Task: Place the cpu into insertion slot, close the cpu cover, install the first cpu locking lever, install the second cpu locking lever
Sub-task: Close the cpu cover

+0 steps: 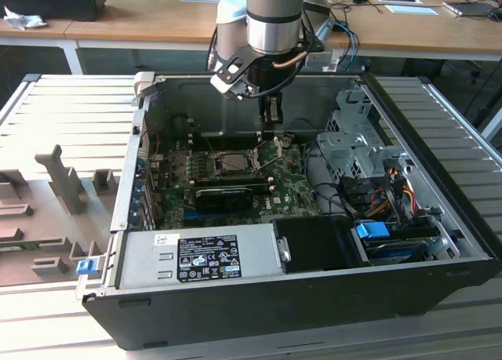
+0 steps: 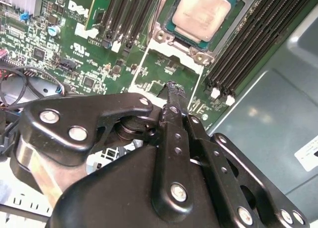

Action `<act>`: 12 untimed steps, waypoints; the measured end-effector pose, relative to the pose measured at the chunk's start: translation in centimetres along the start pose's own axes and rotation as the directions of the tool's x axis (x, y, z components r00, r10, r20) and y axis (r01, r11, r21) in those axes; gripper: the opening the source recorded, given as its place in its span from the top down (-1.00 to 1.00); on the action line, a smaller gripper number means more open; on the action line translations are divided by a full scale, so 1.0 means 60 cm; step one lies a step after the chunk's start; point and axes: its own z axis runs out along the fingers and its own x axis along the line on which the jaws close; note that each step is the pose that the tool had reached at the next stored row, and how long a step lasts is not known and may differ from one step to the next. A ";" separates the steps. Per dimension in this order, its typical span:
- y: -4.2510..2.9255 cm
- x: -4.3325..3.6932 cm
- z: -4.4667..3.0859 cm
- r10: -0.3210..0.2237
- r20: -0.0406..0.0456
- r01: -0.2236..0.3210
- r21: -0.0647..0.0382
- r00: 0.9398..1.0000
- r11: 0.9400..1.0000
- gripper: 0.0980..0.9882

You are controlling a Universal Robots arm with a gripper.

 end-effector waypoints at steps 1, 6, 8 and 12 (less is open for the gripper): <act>0.002 0.000 0.000 0.000 0.000 0.000 0.000 1.000 1.000 0.98; 0.011 0.000 0.002 0.000 0.000 0.000 0.000 1.000 1.000 0.98; 0.013 0.000 0.003 0.000 0.000 0.000 0.000 1.000 1.000 0.98; 0.028 0.001 0.011 0.000 0.001 0.000 0.000 1.000 1.000 0.98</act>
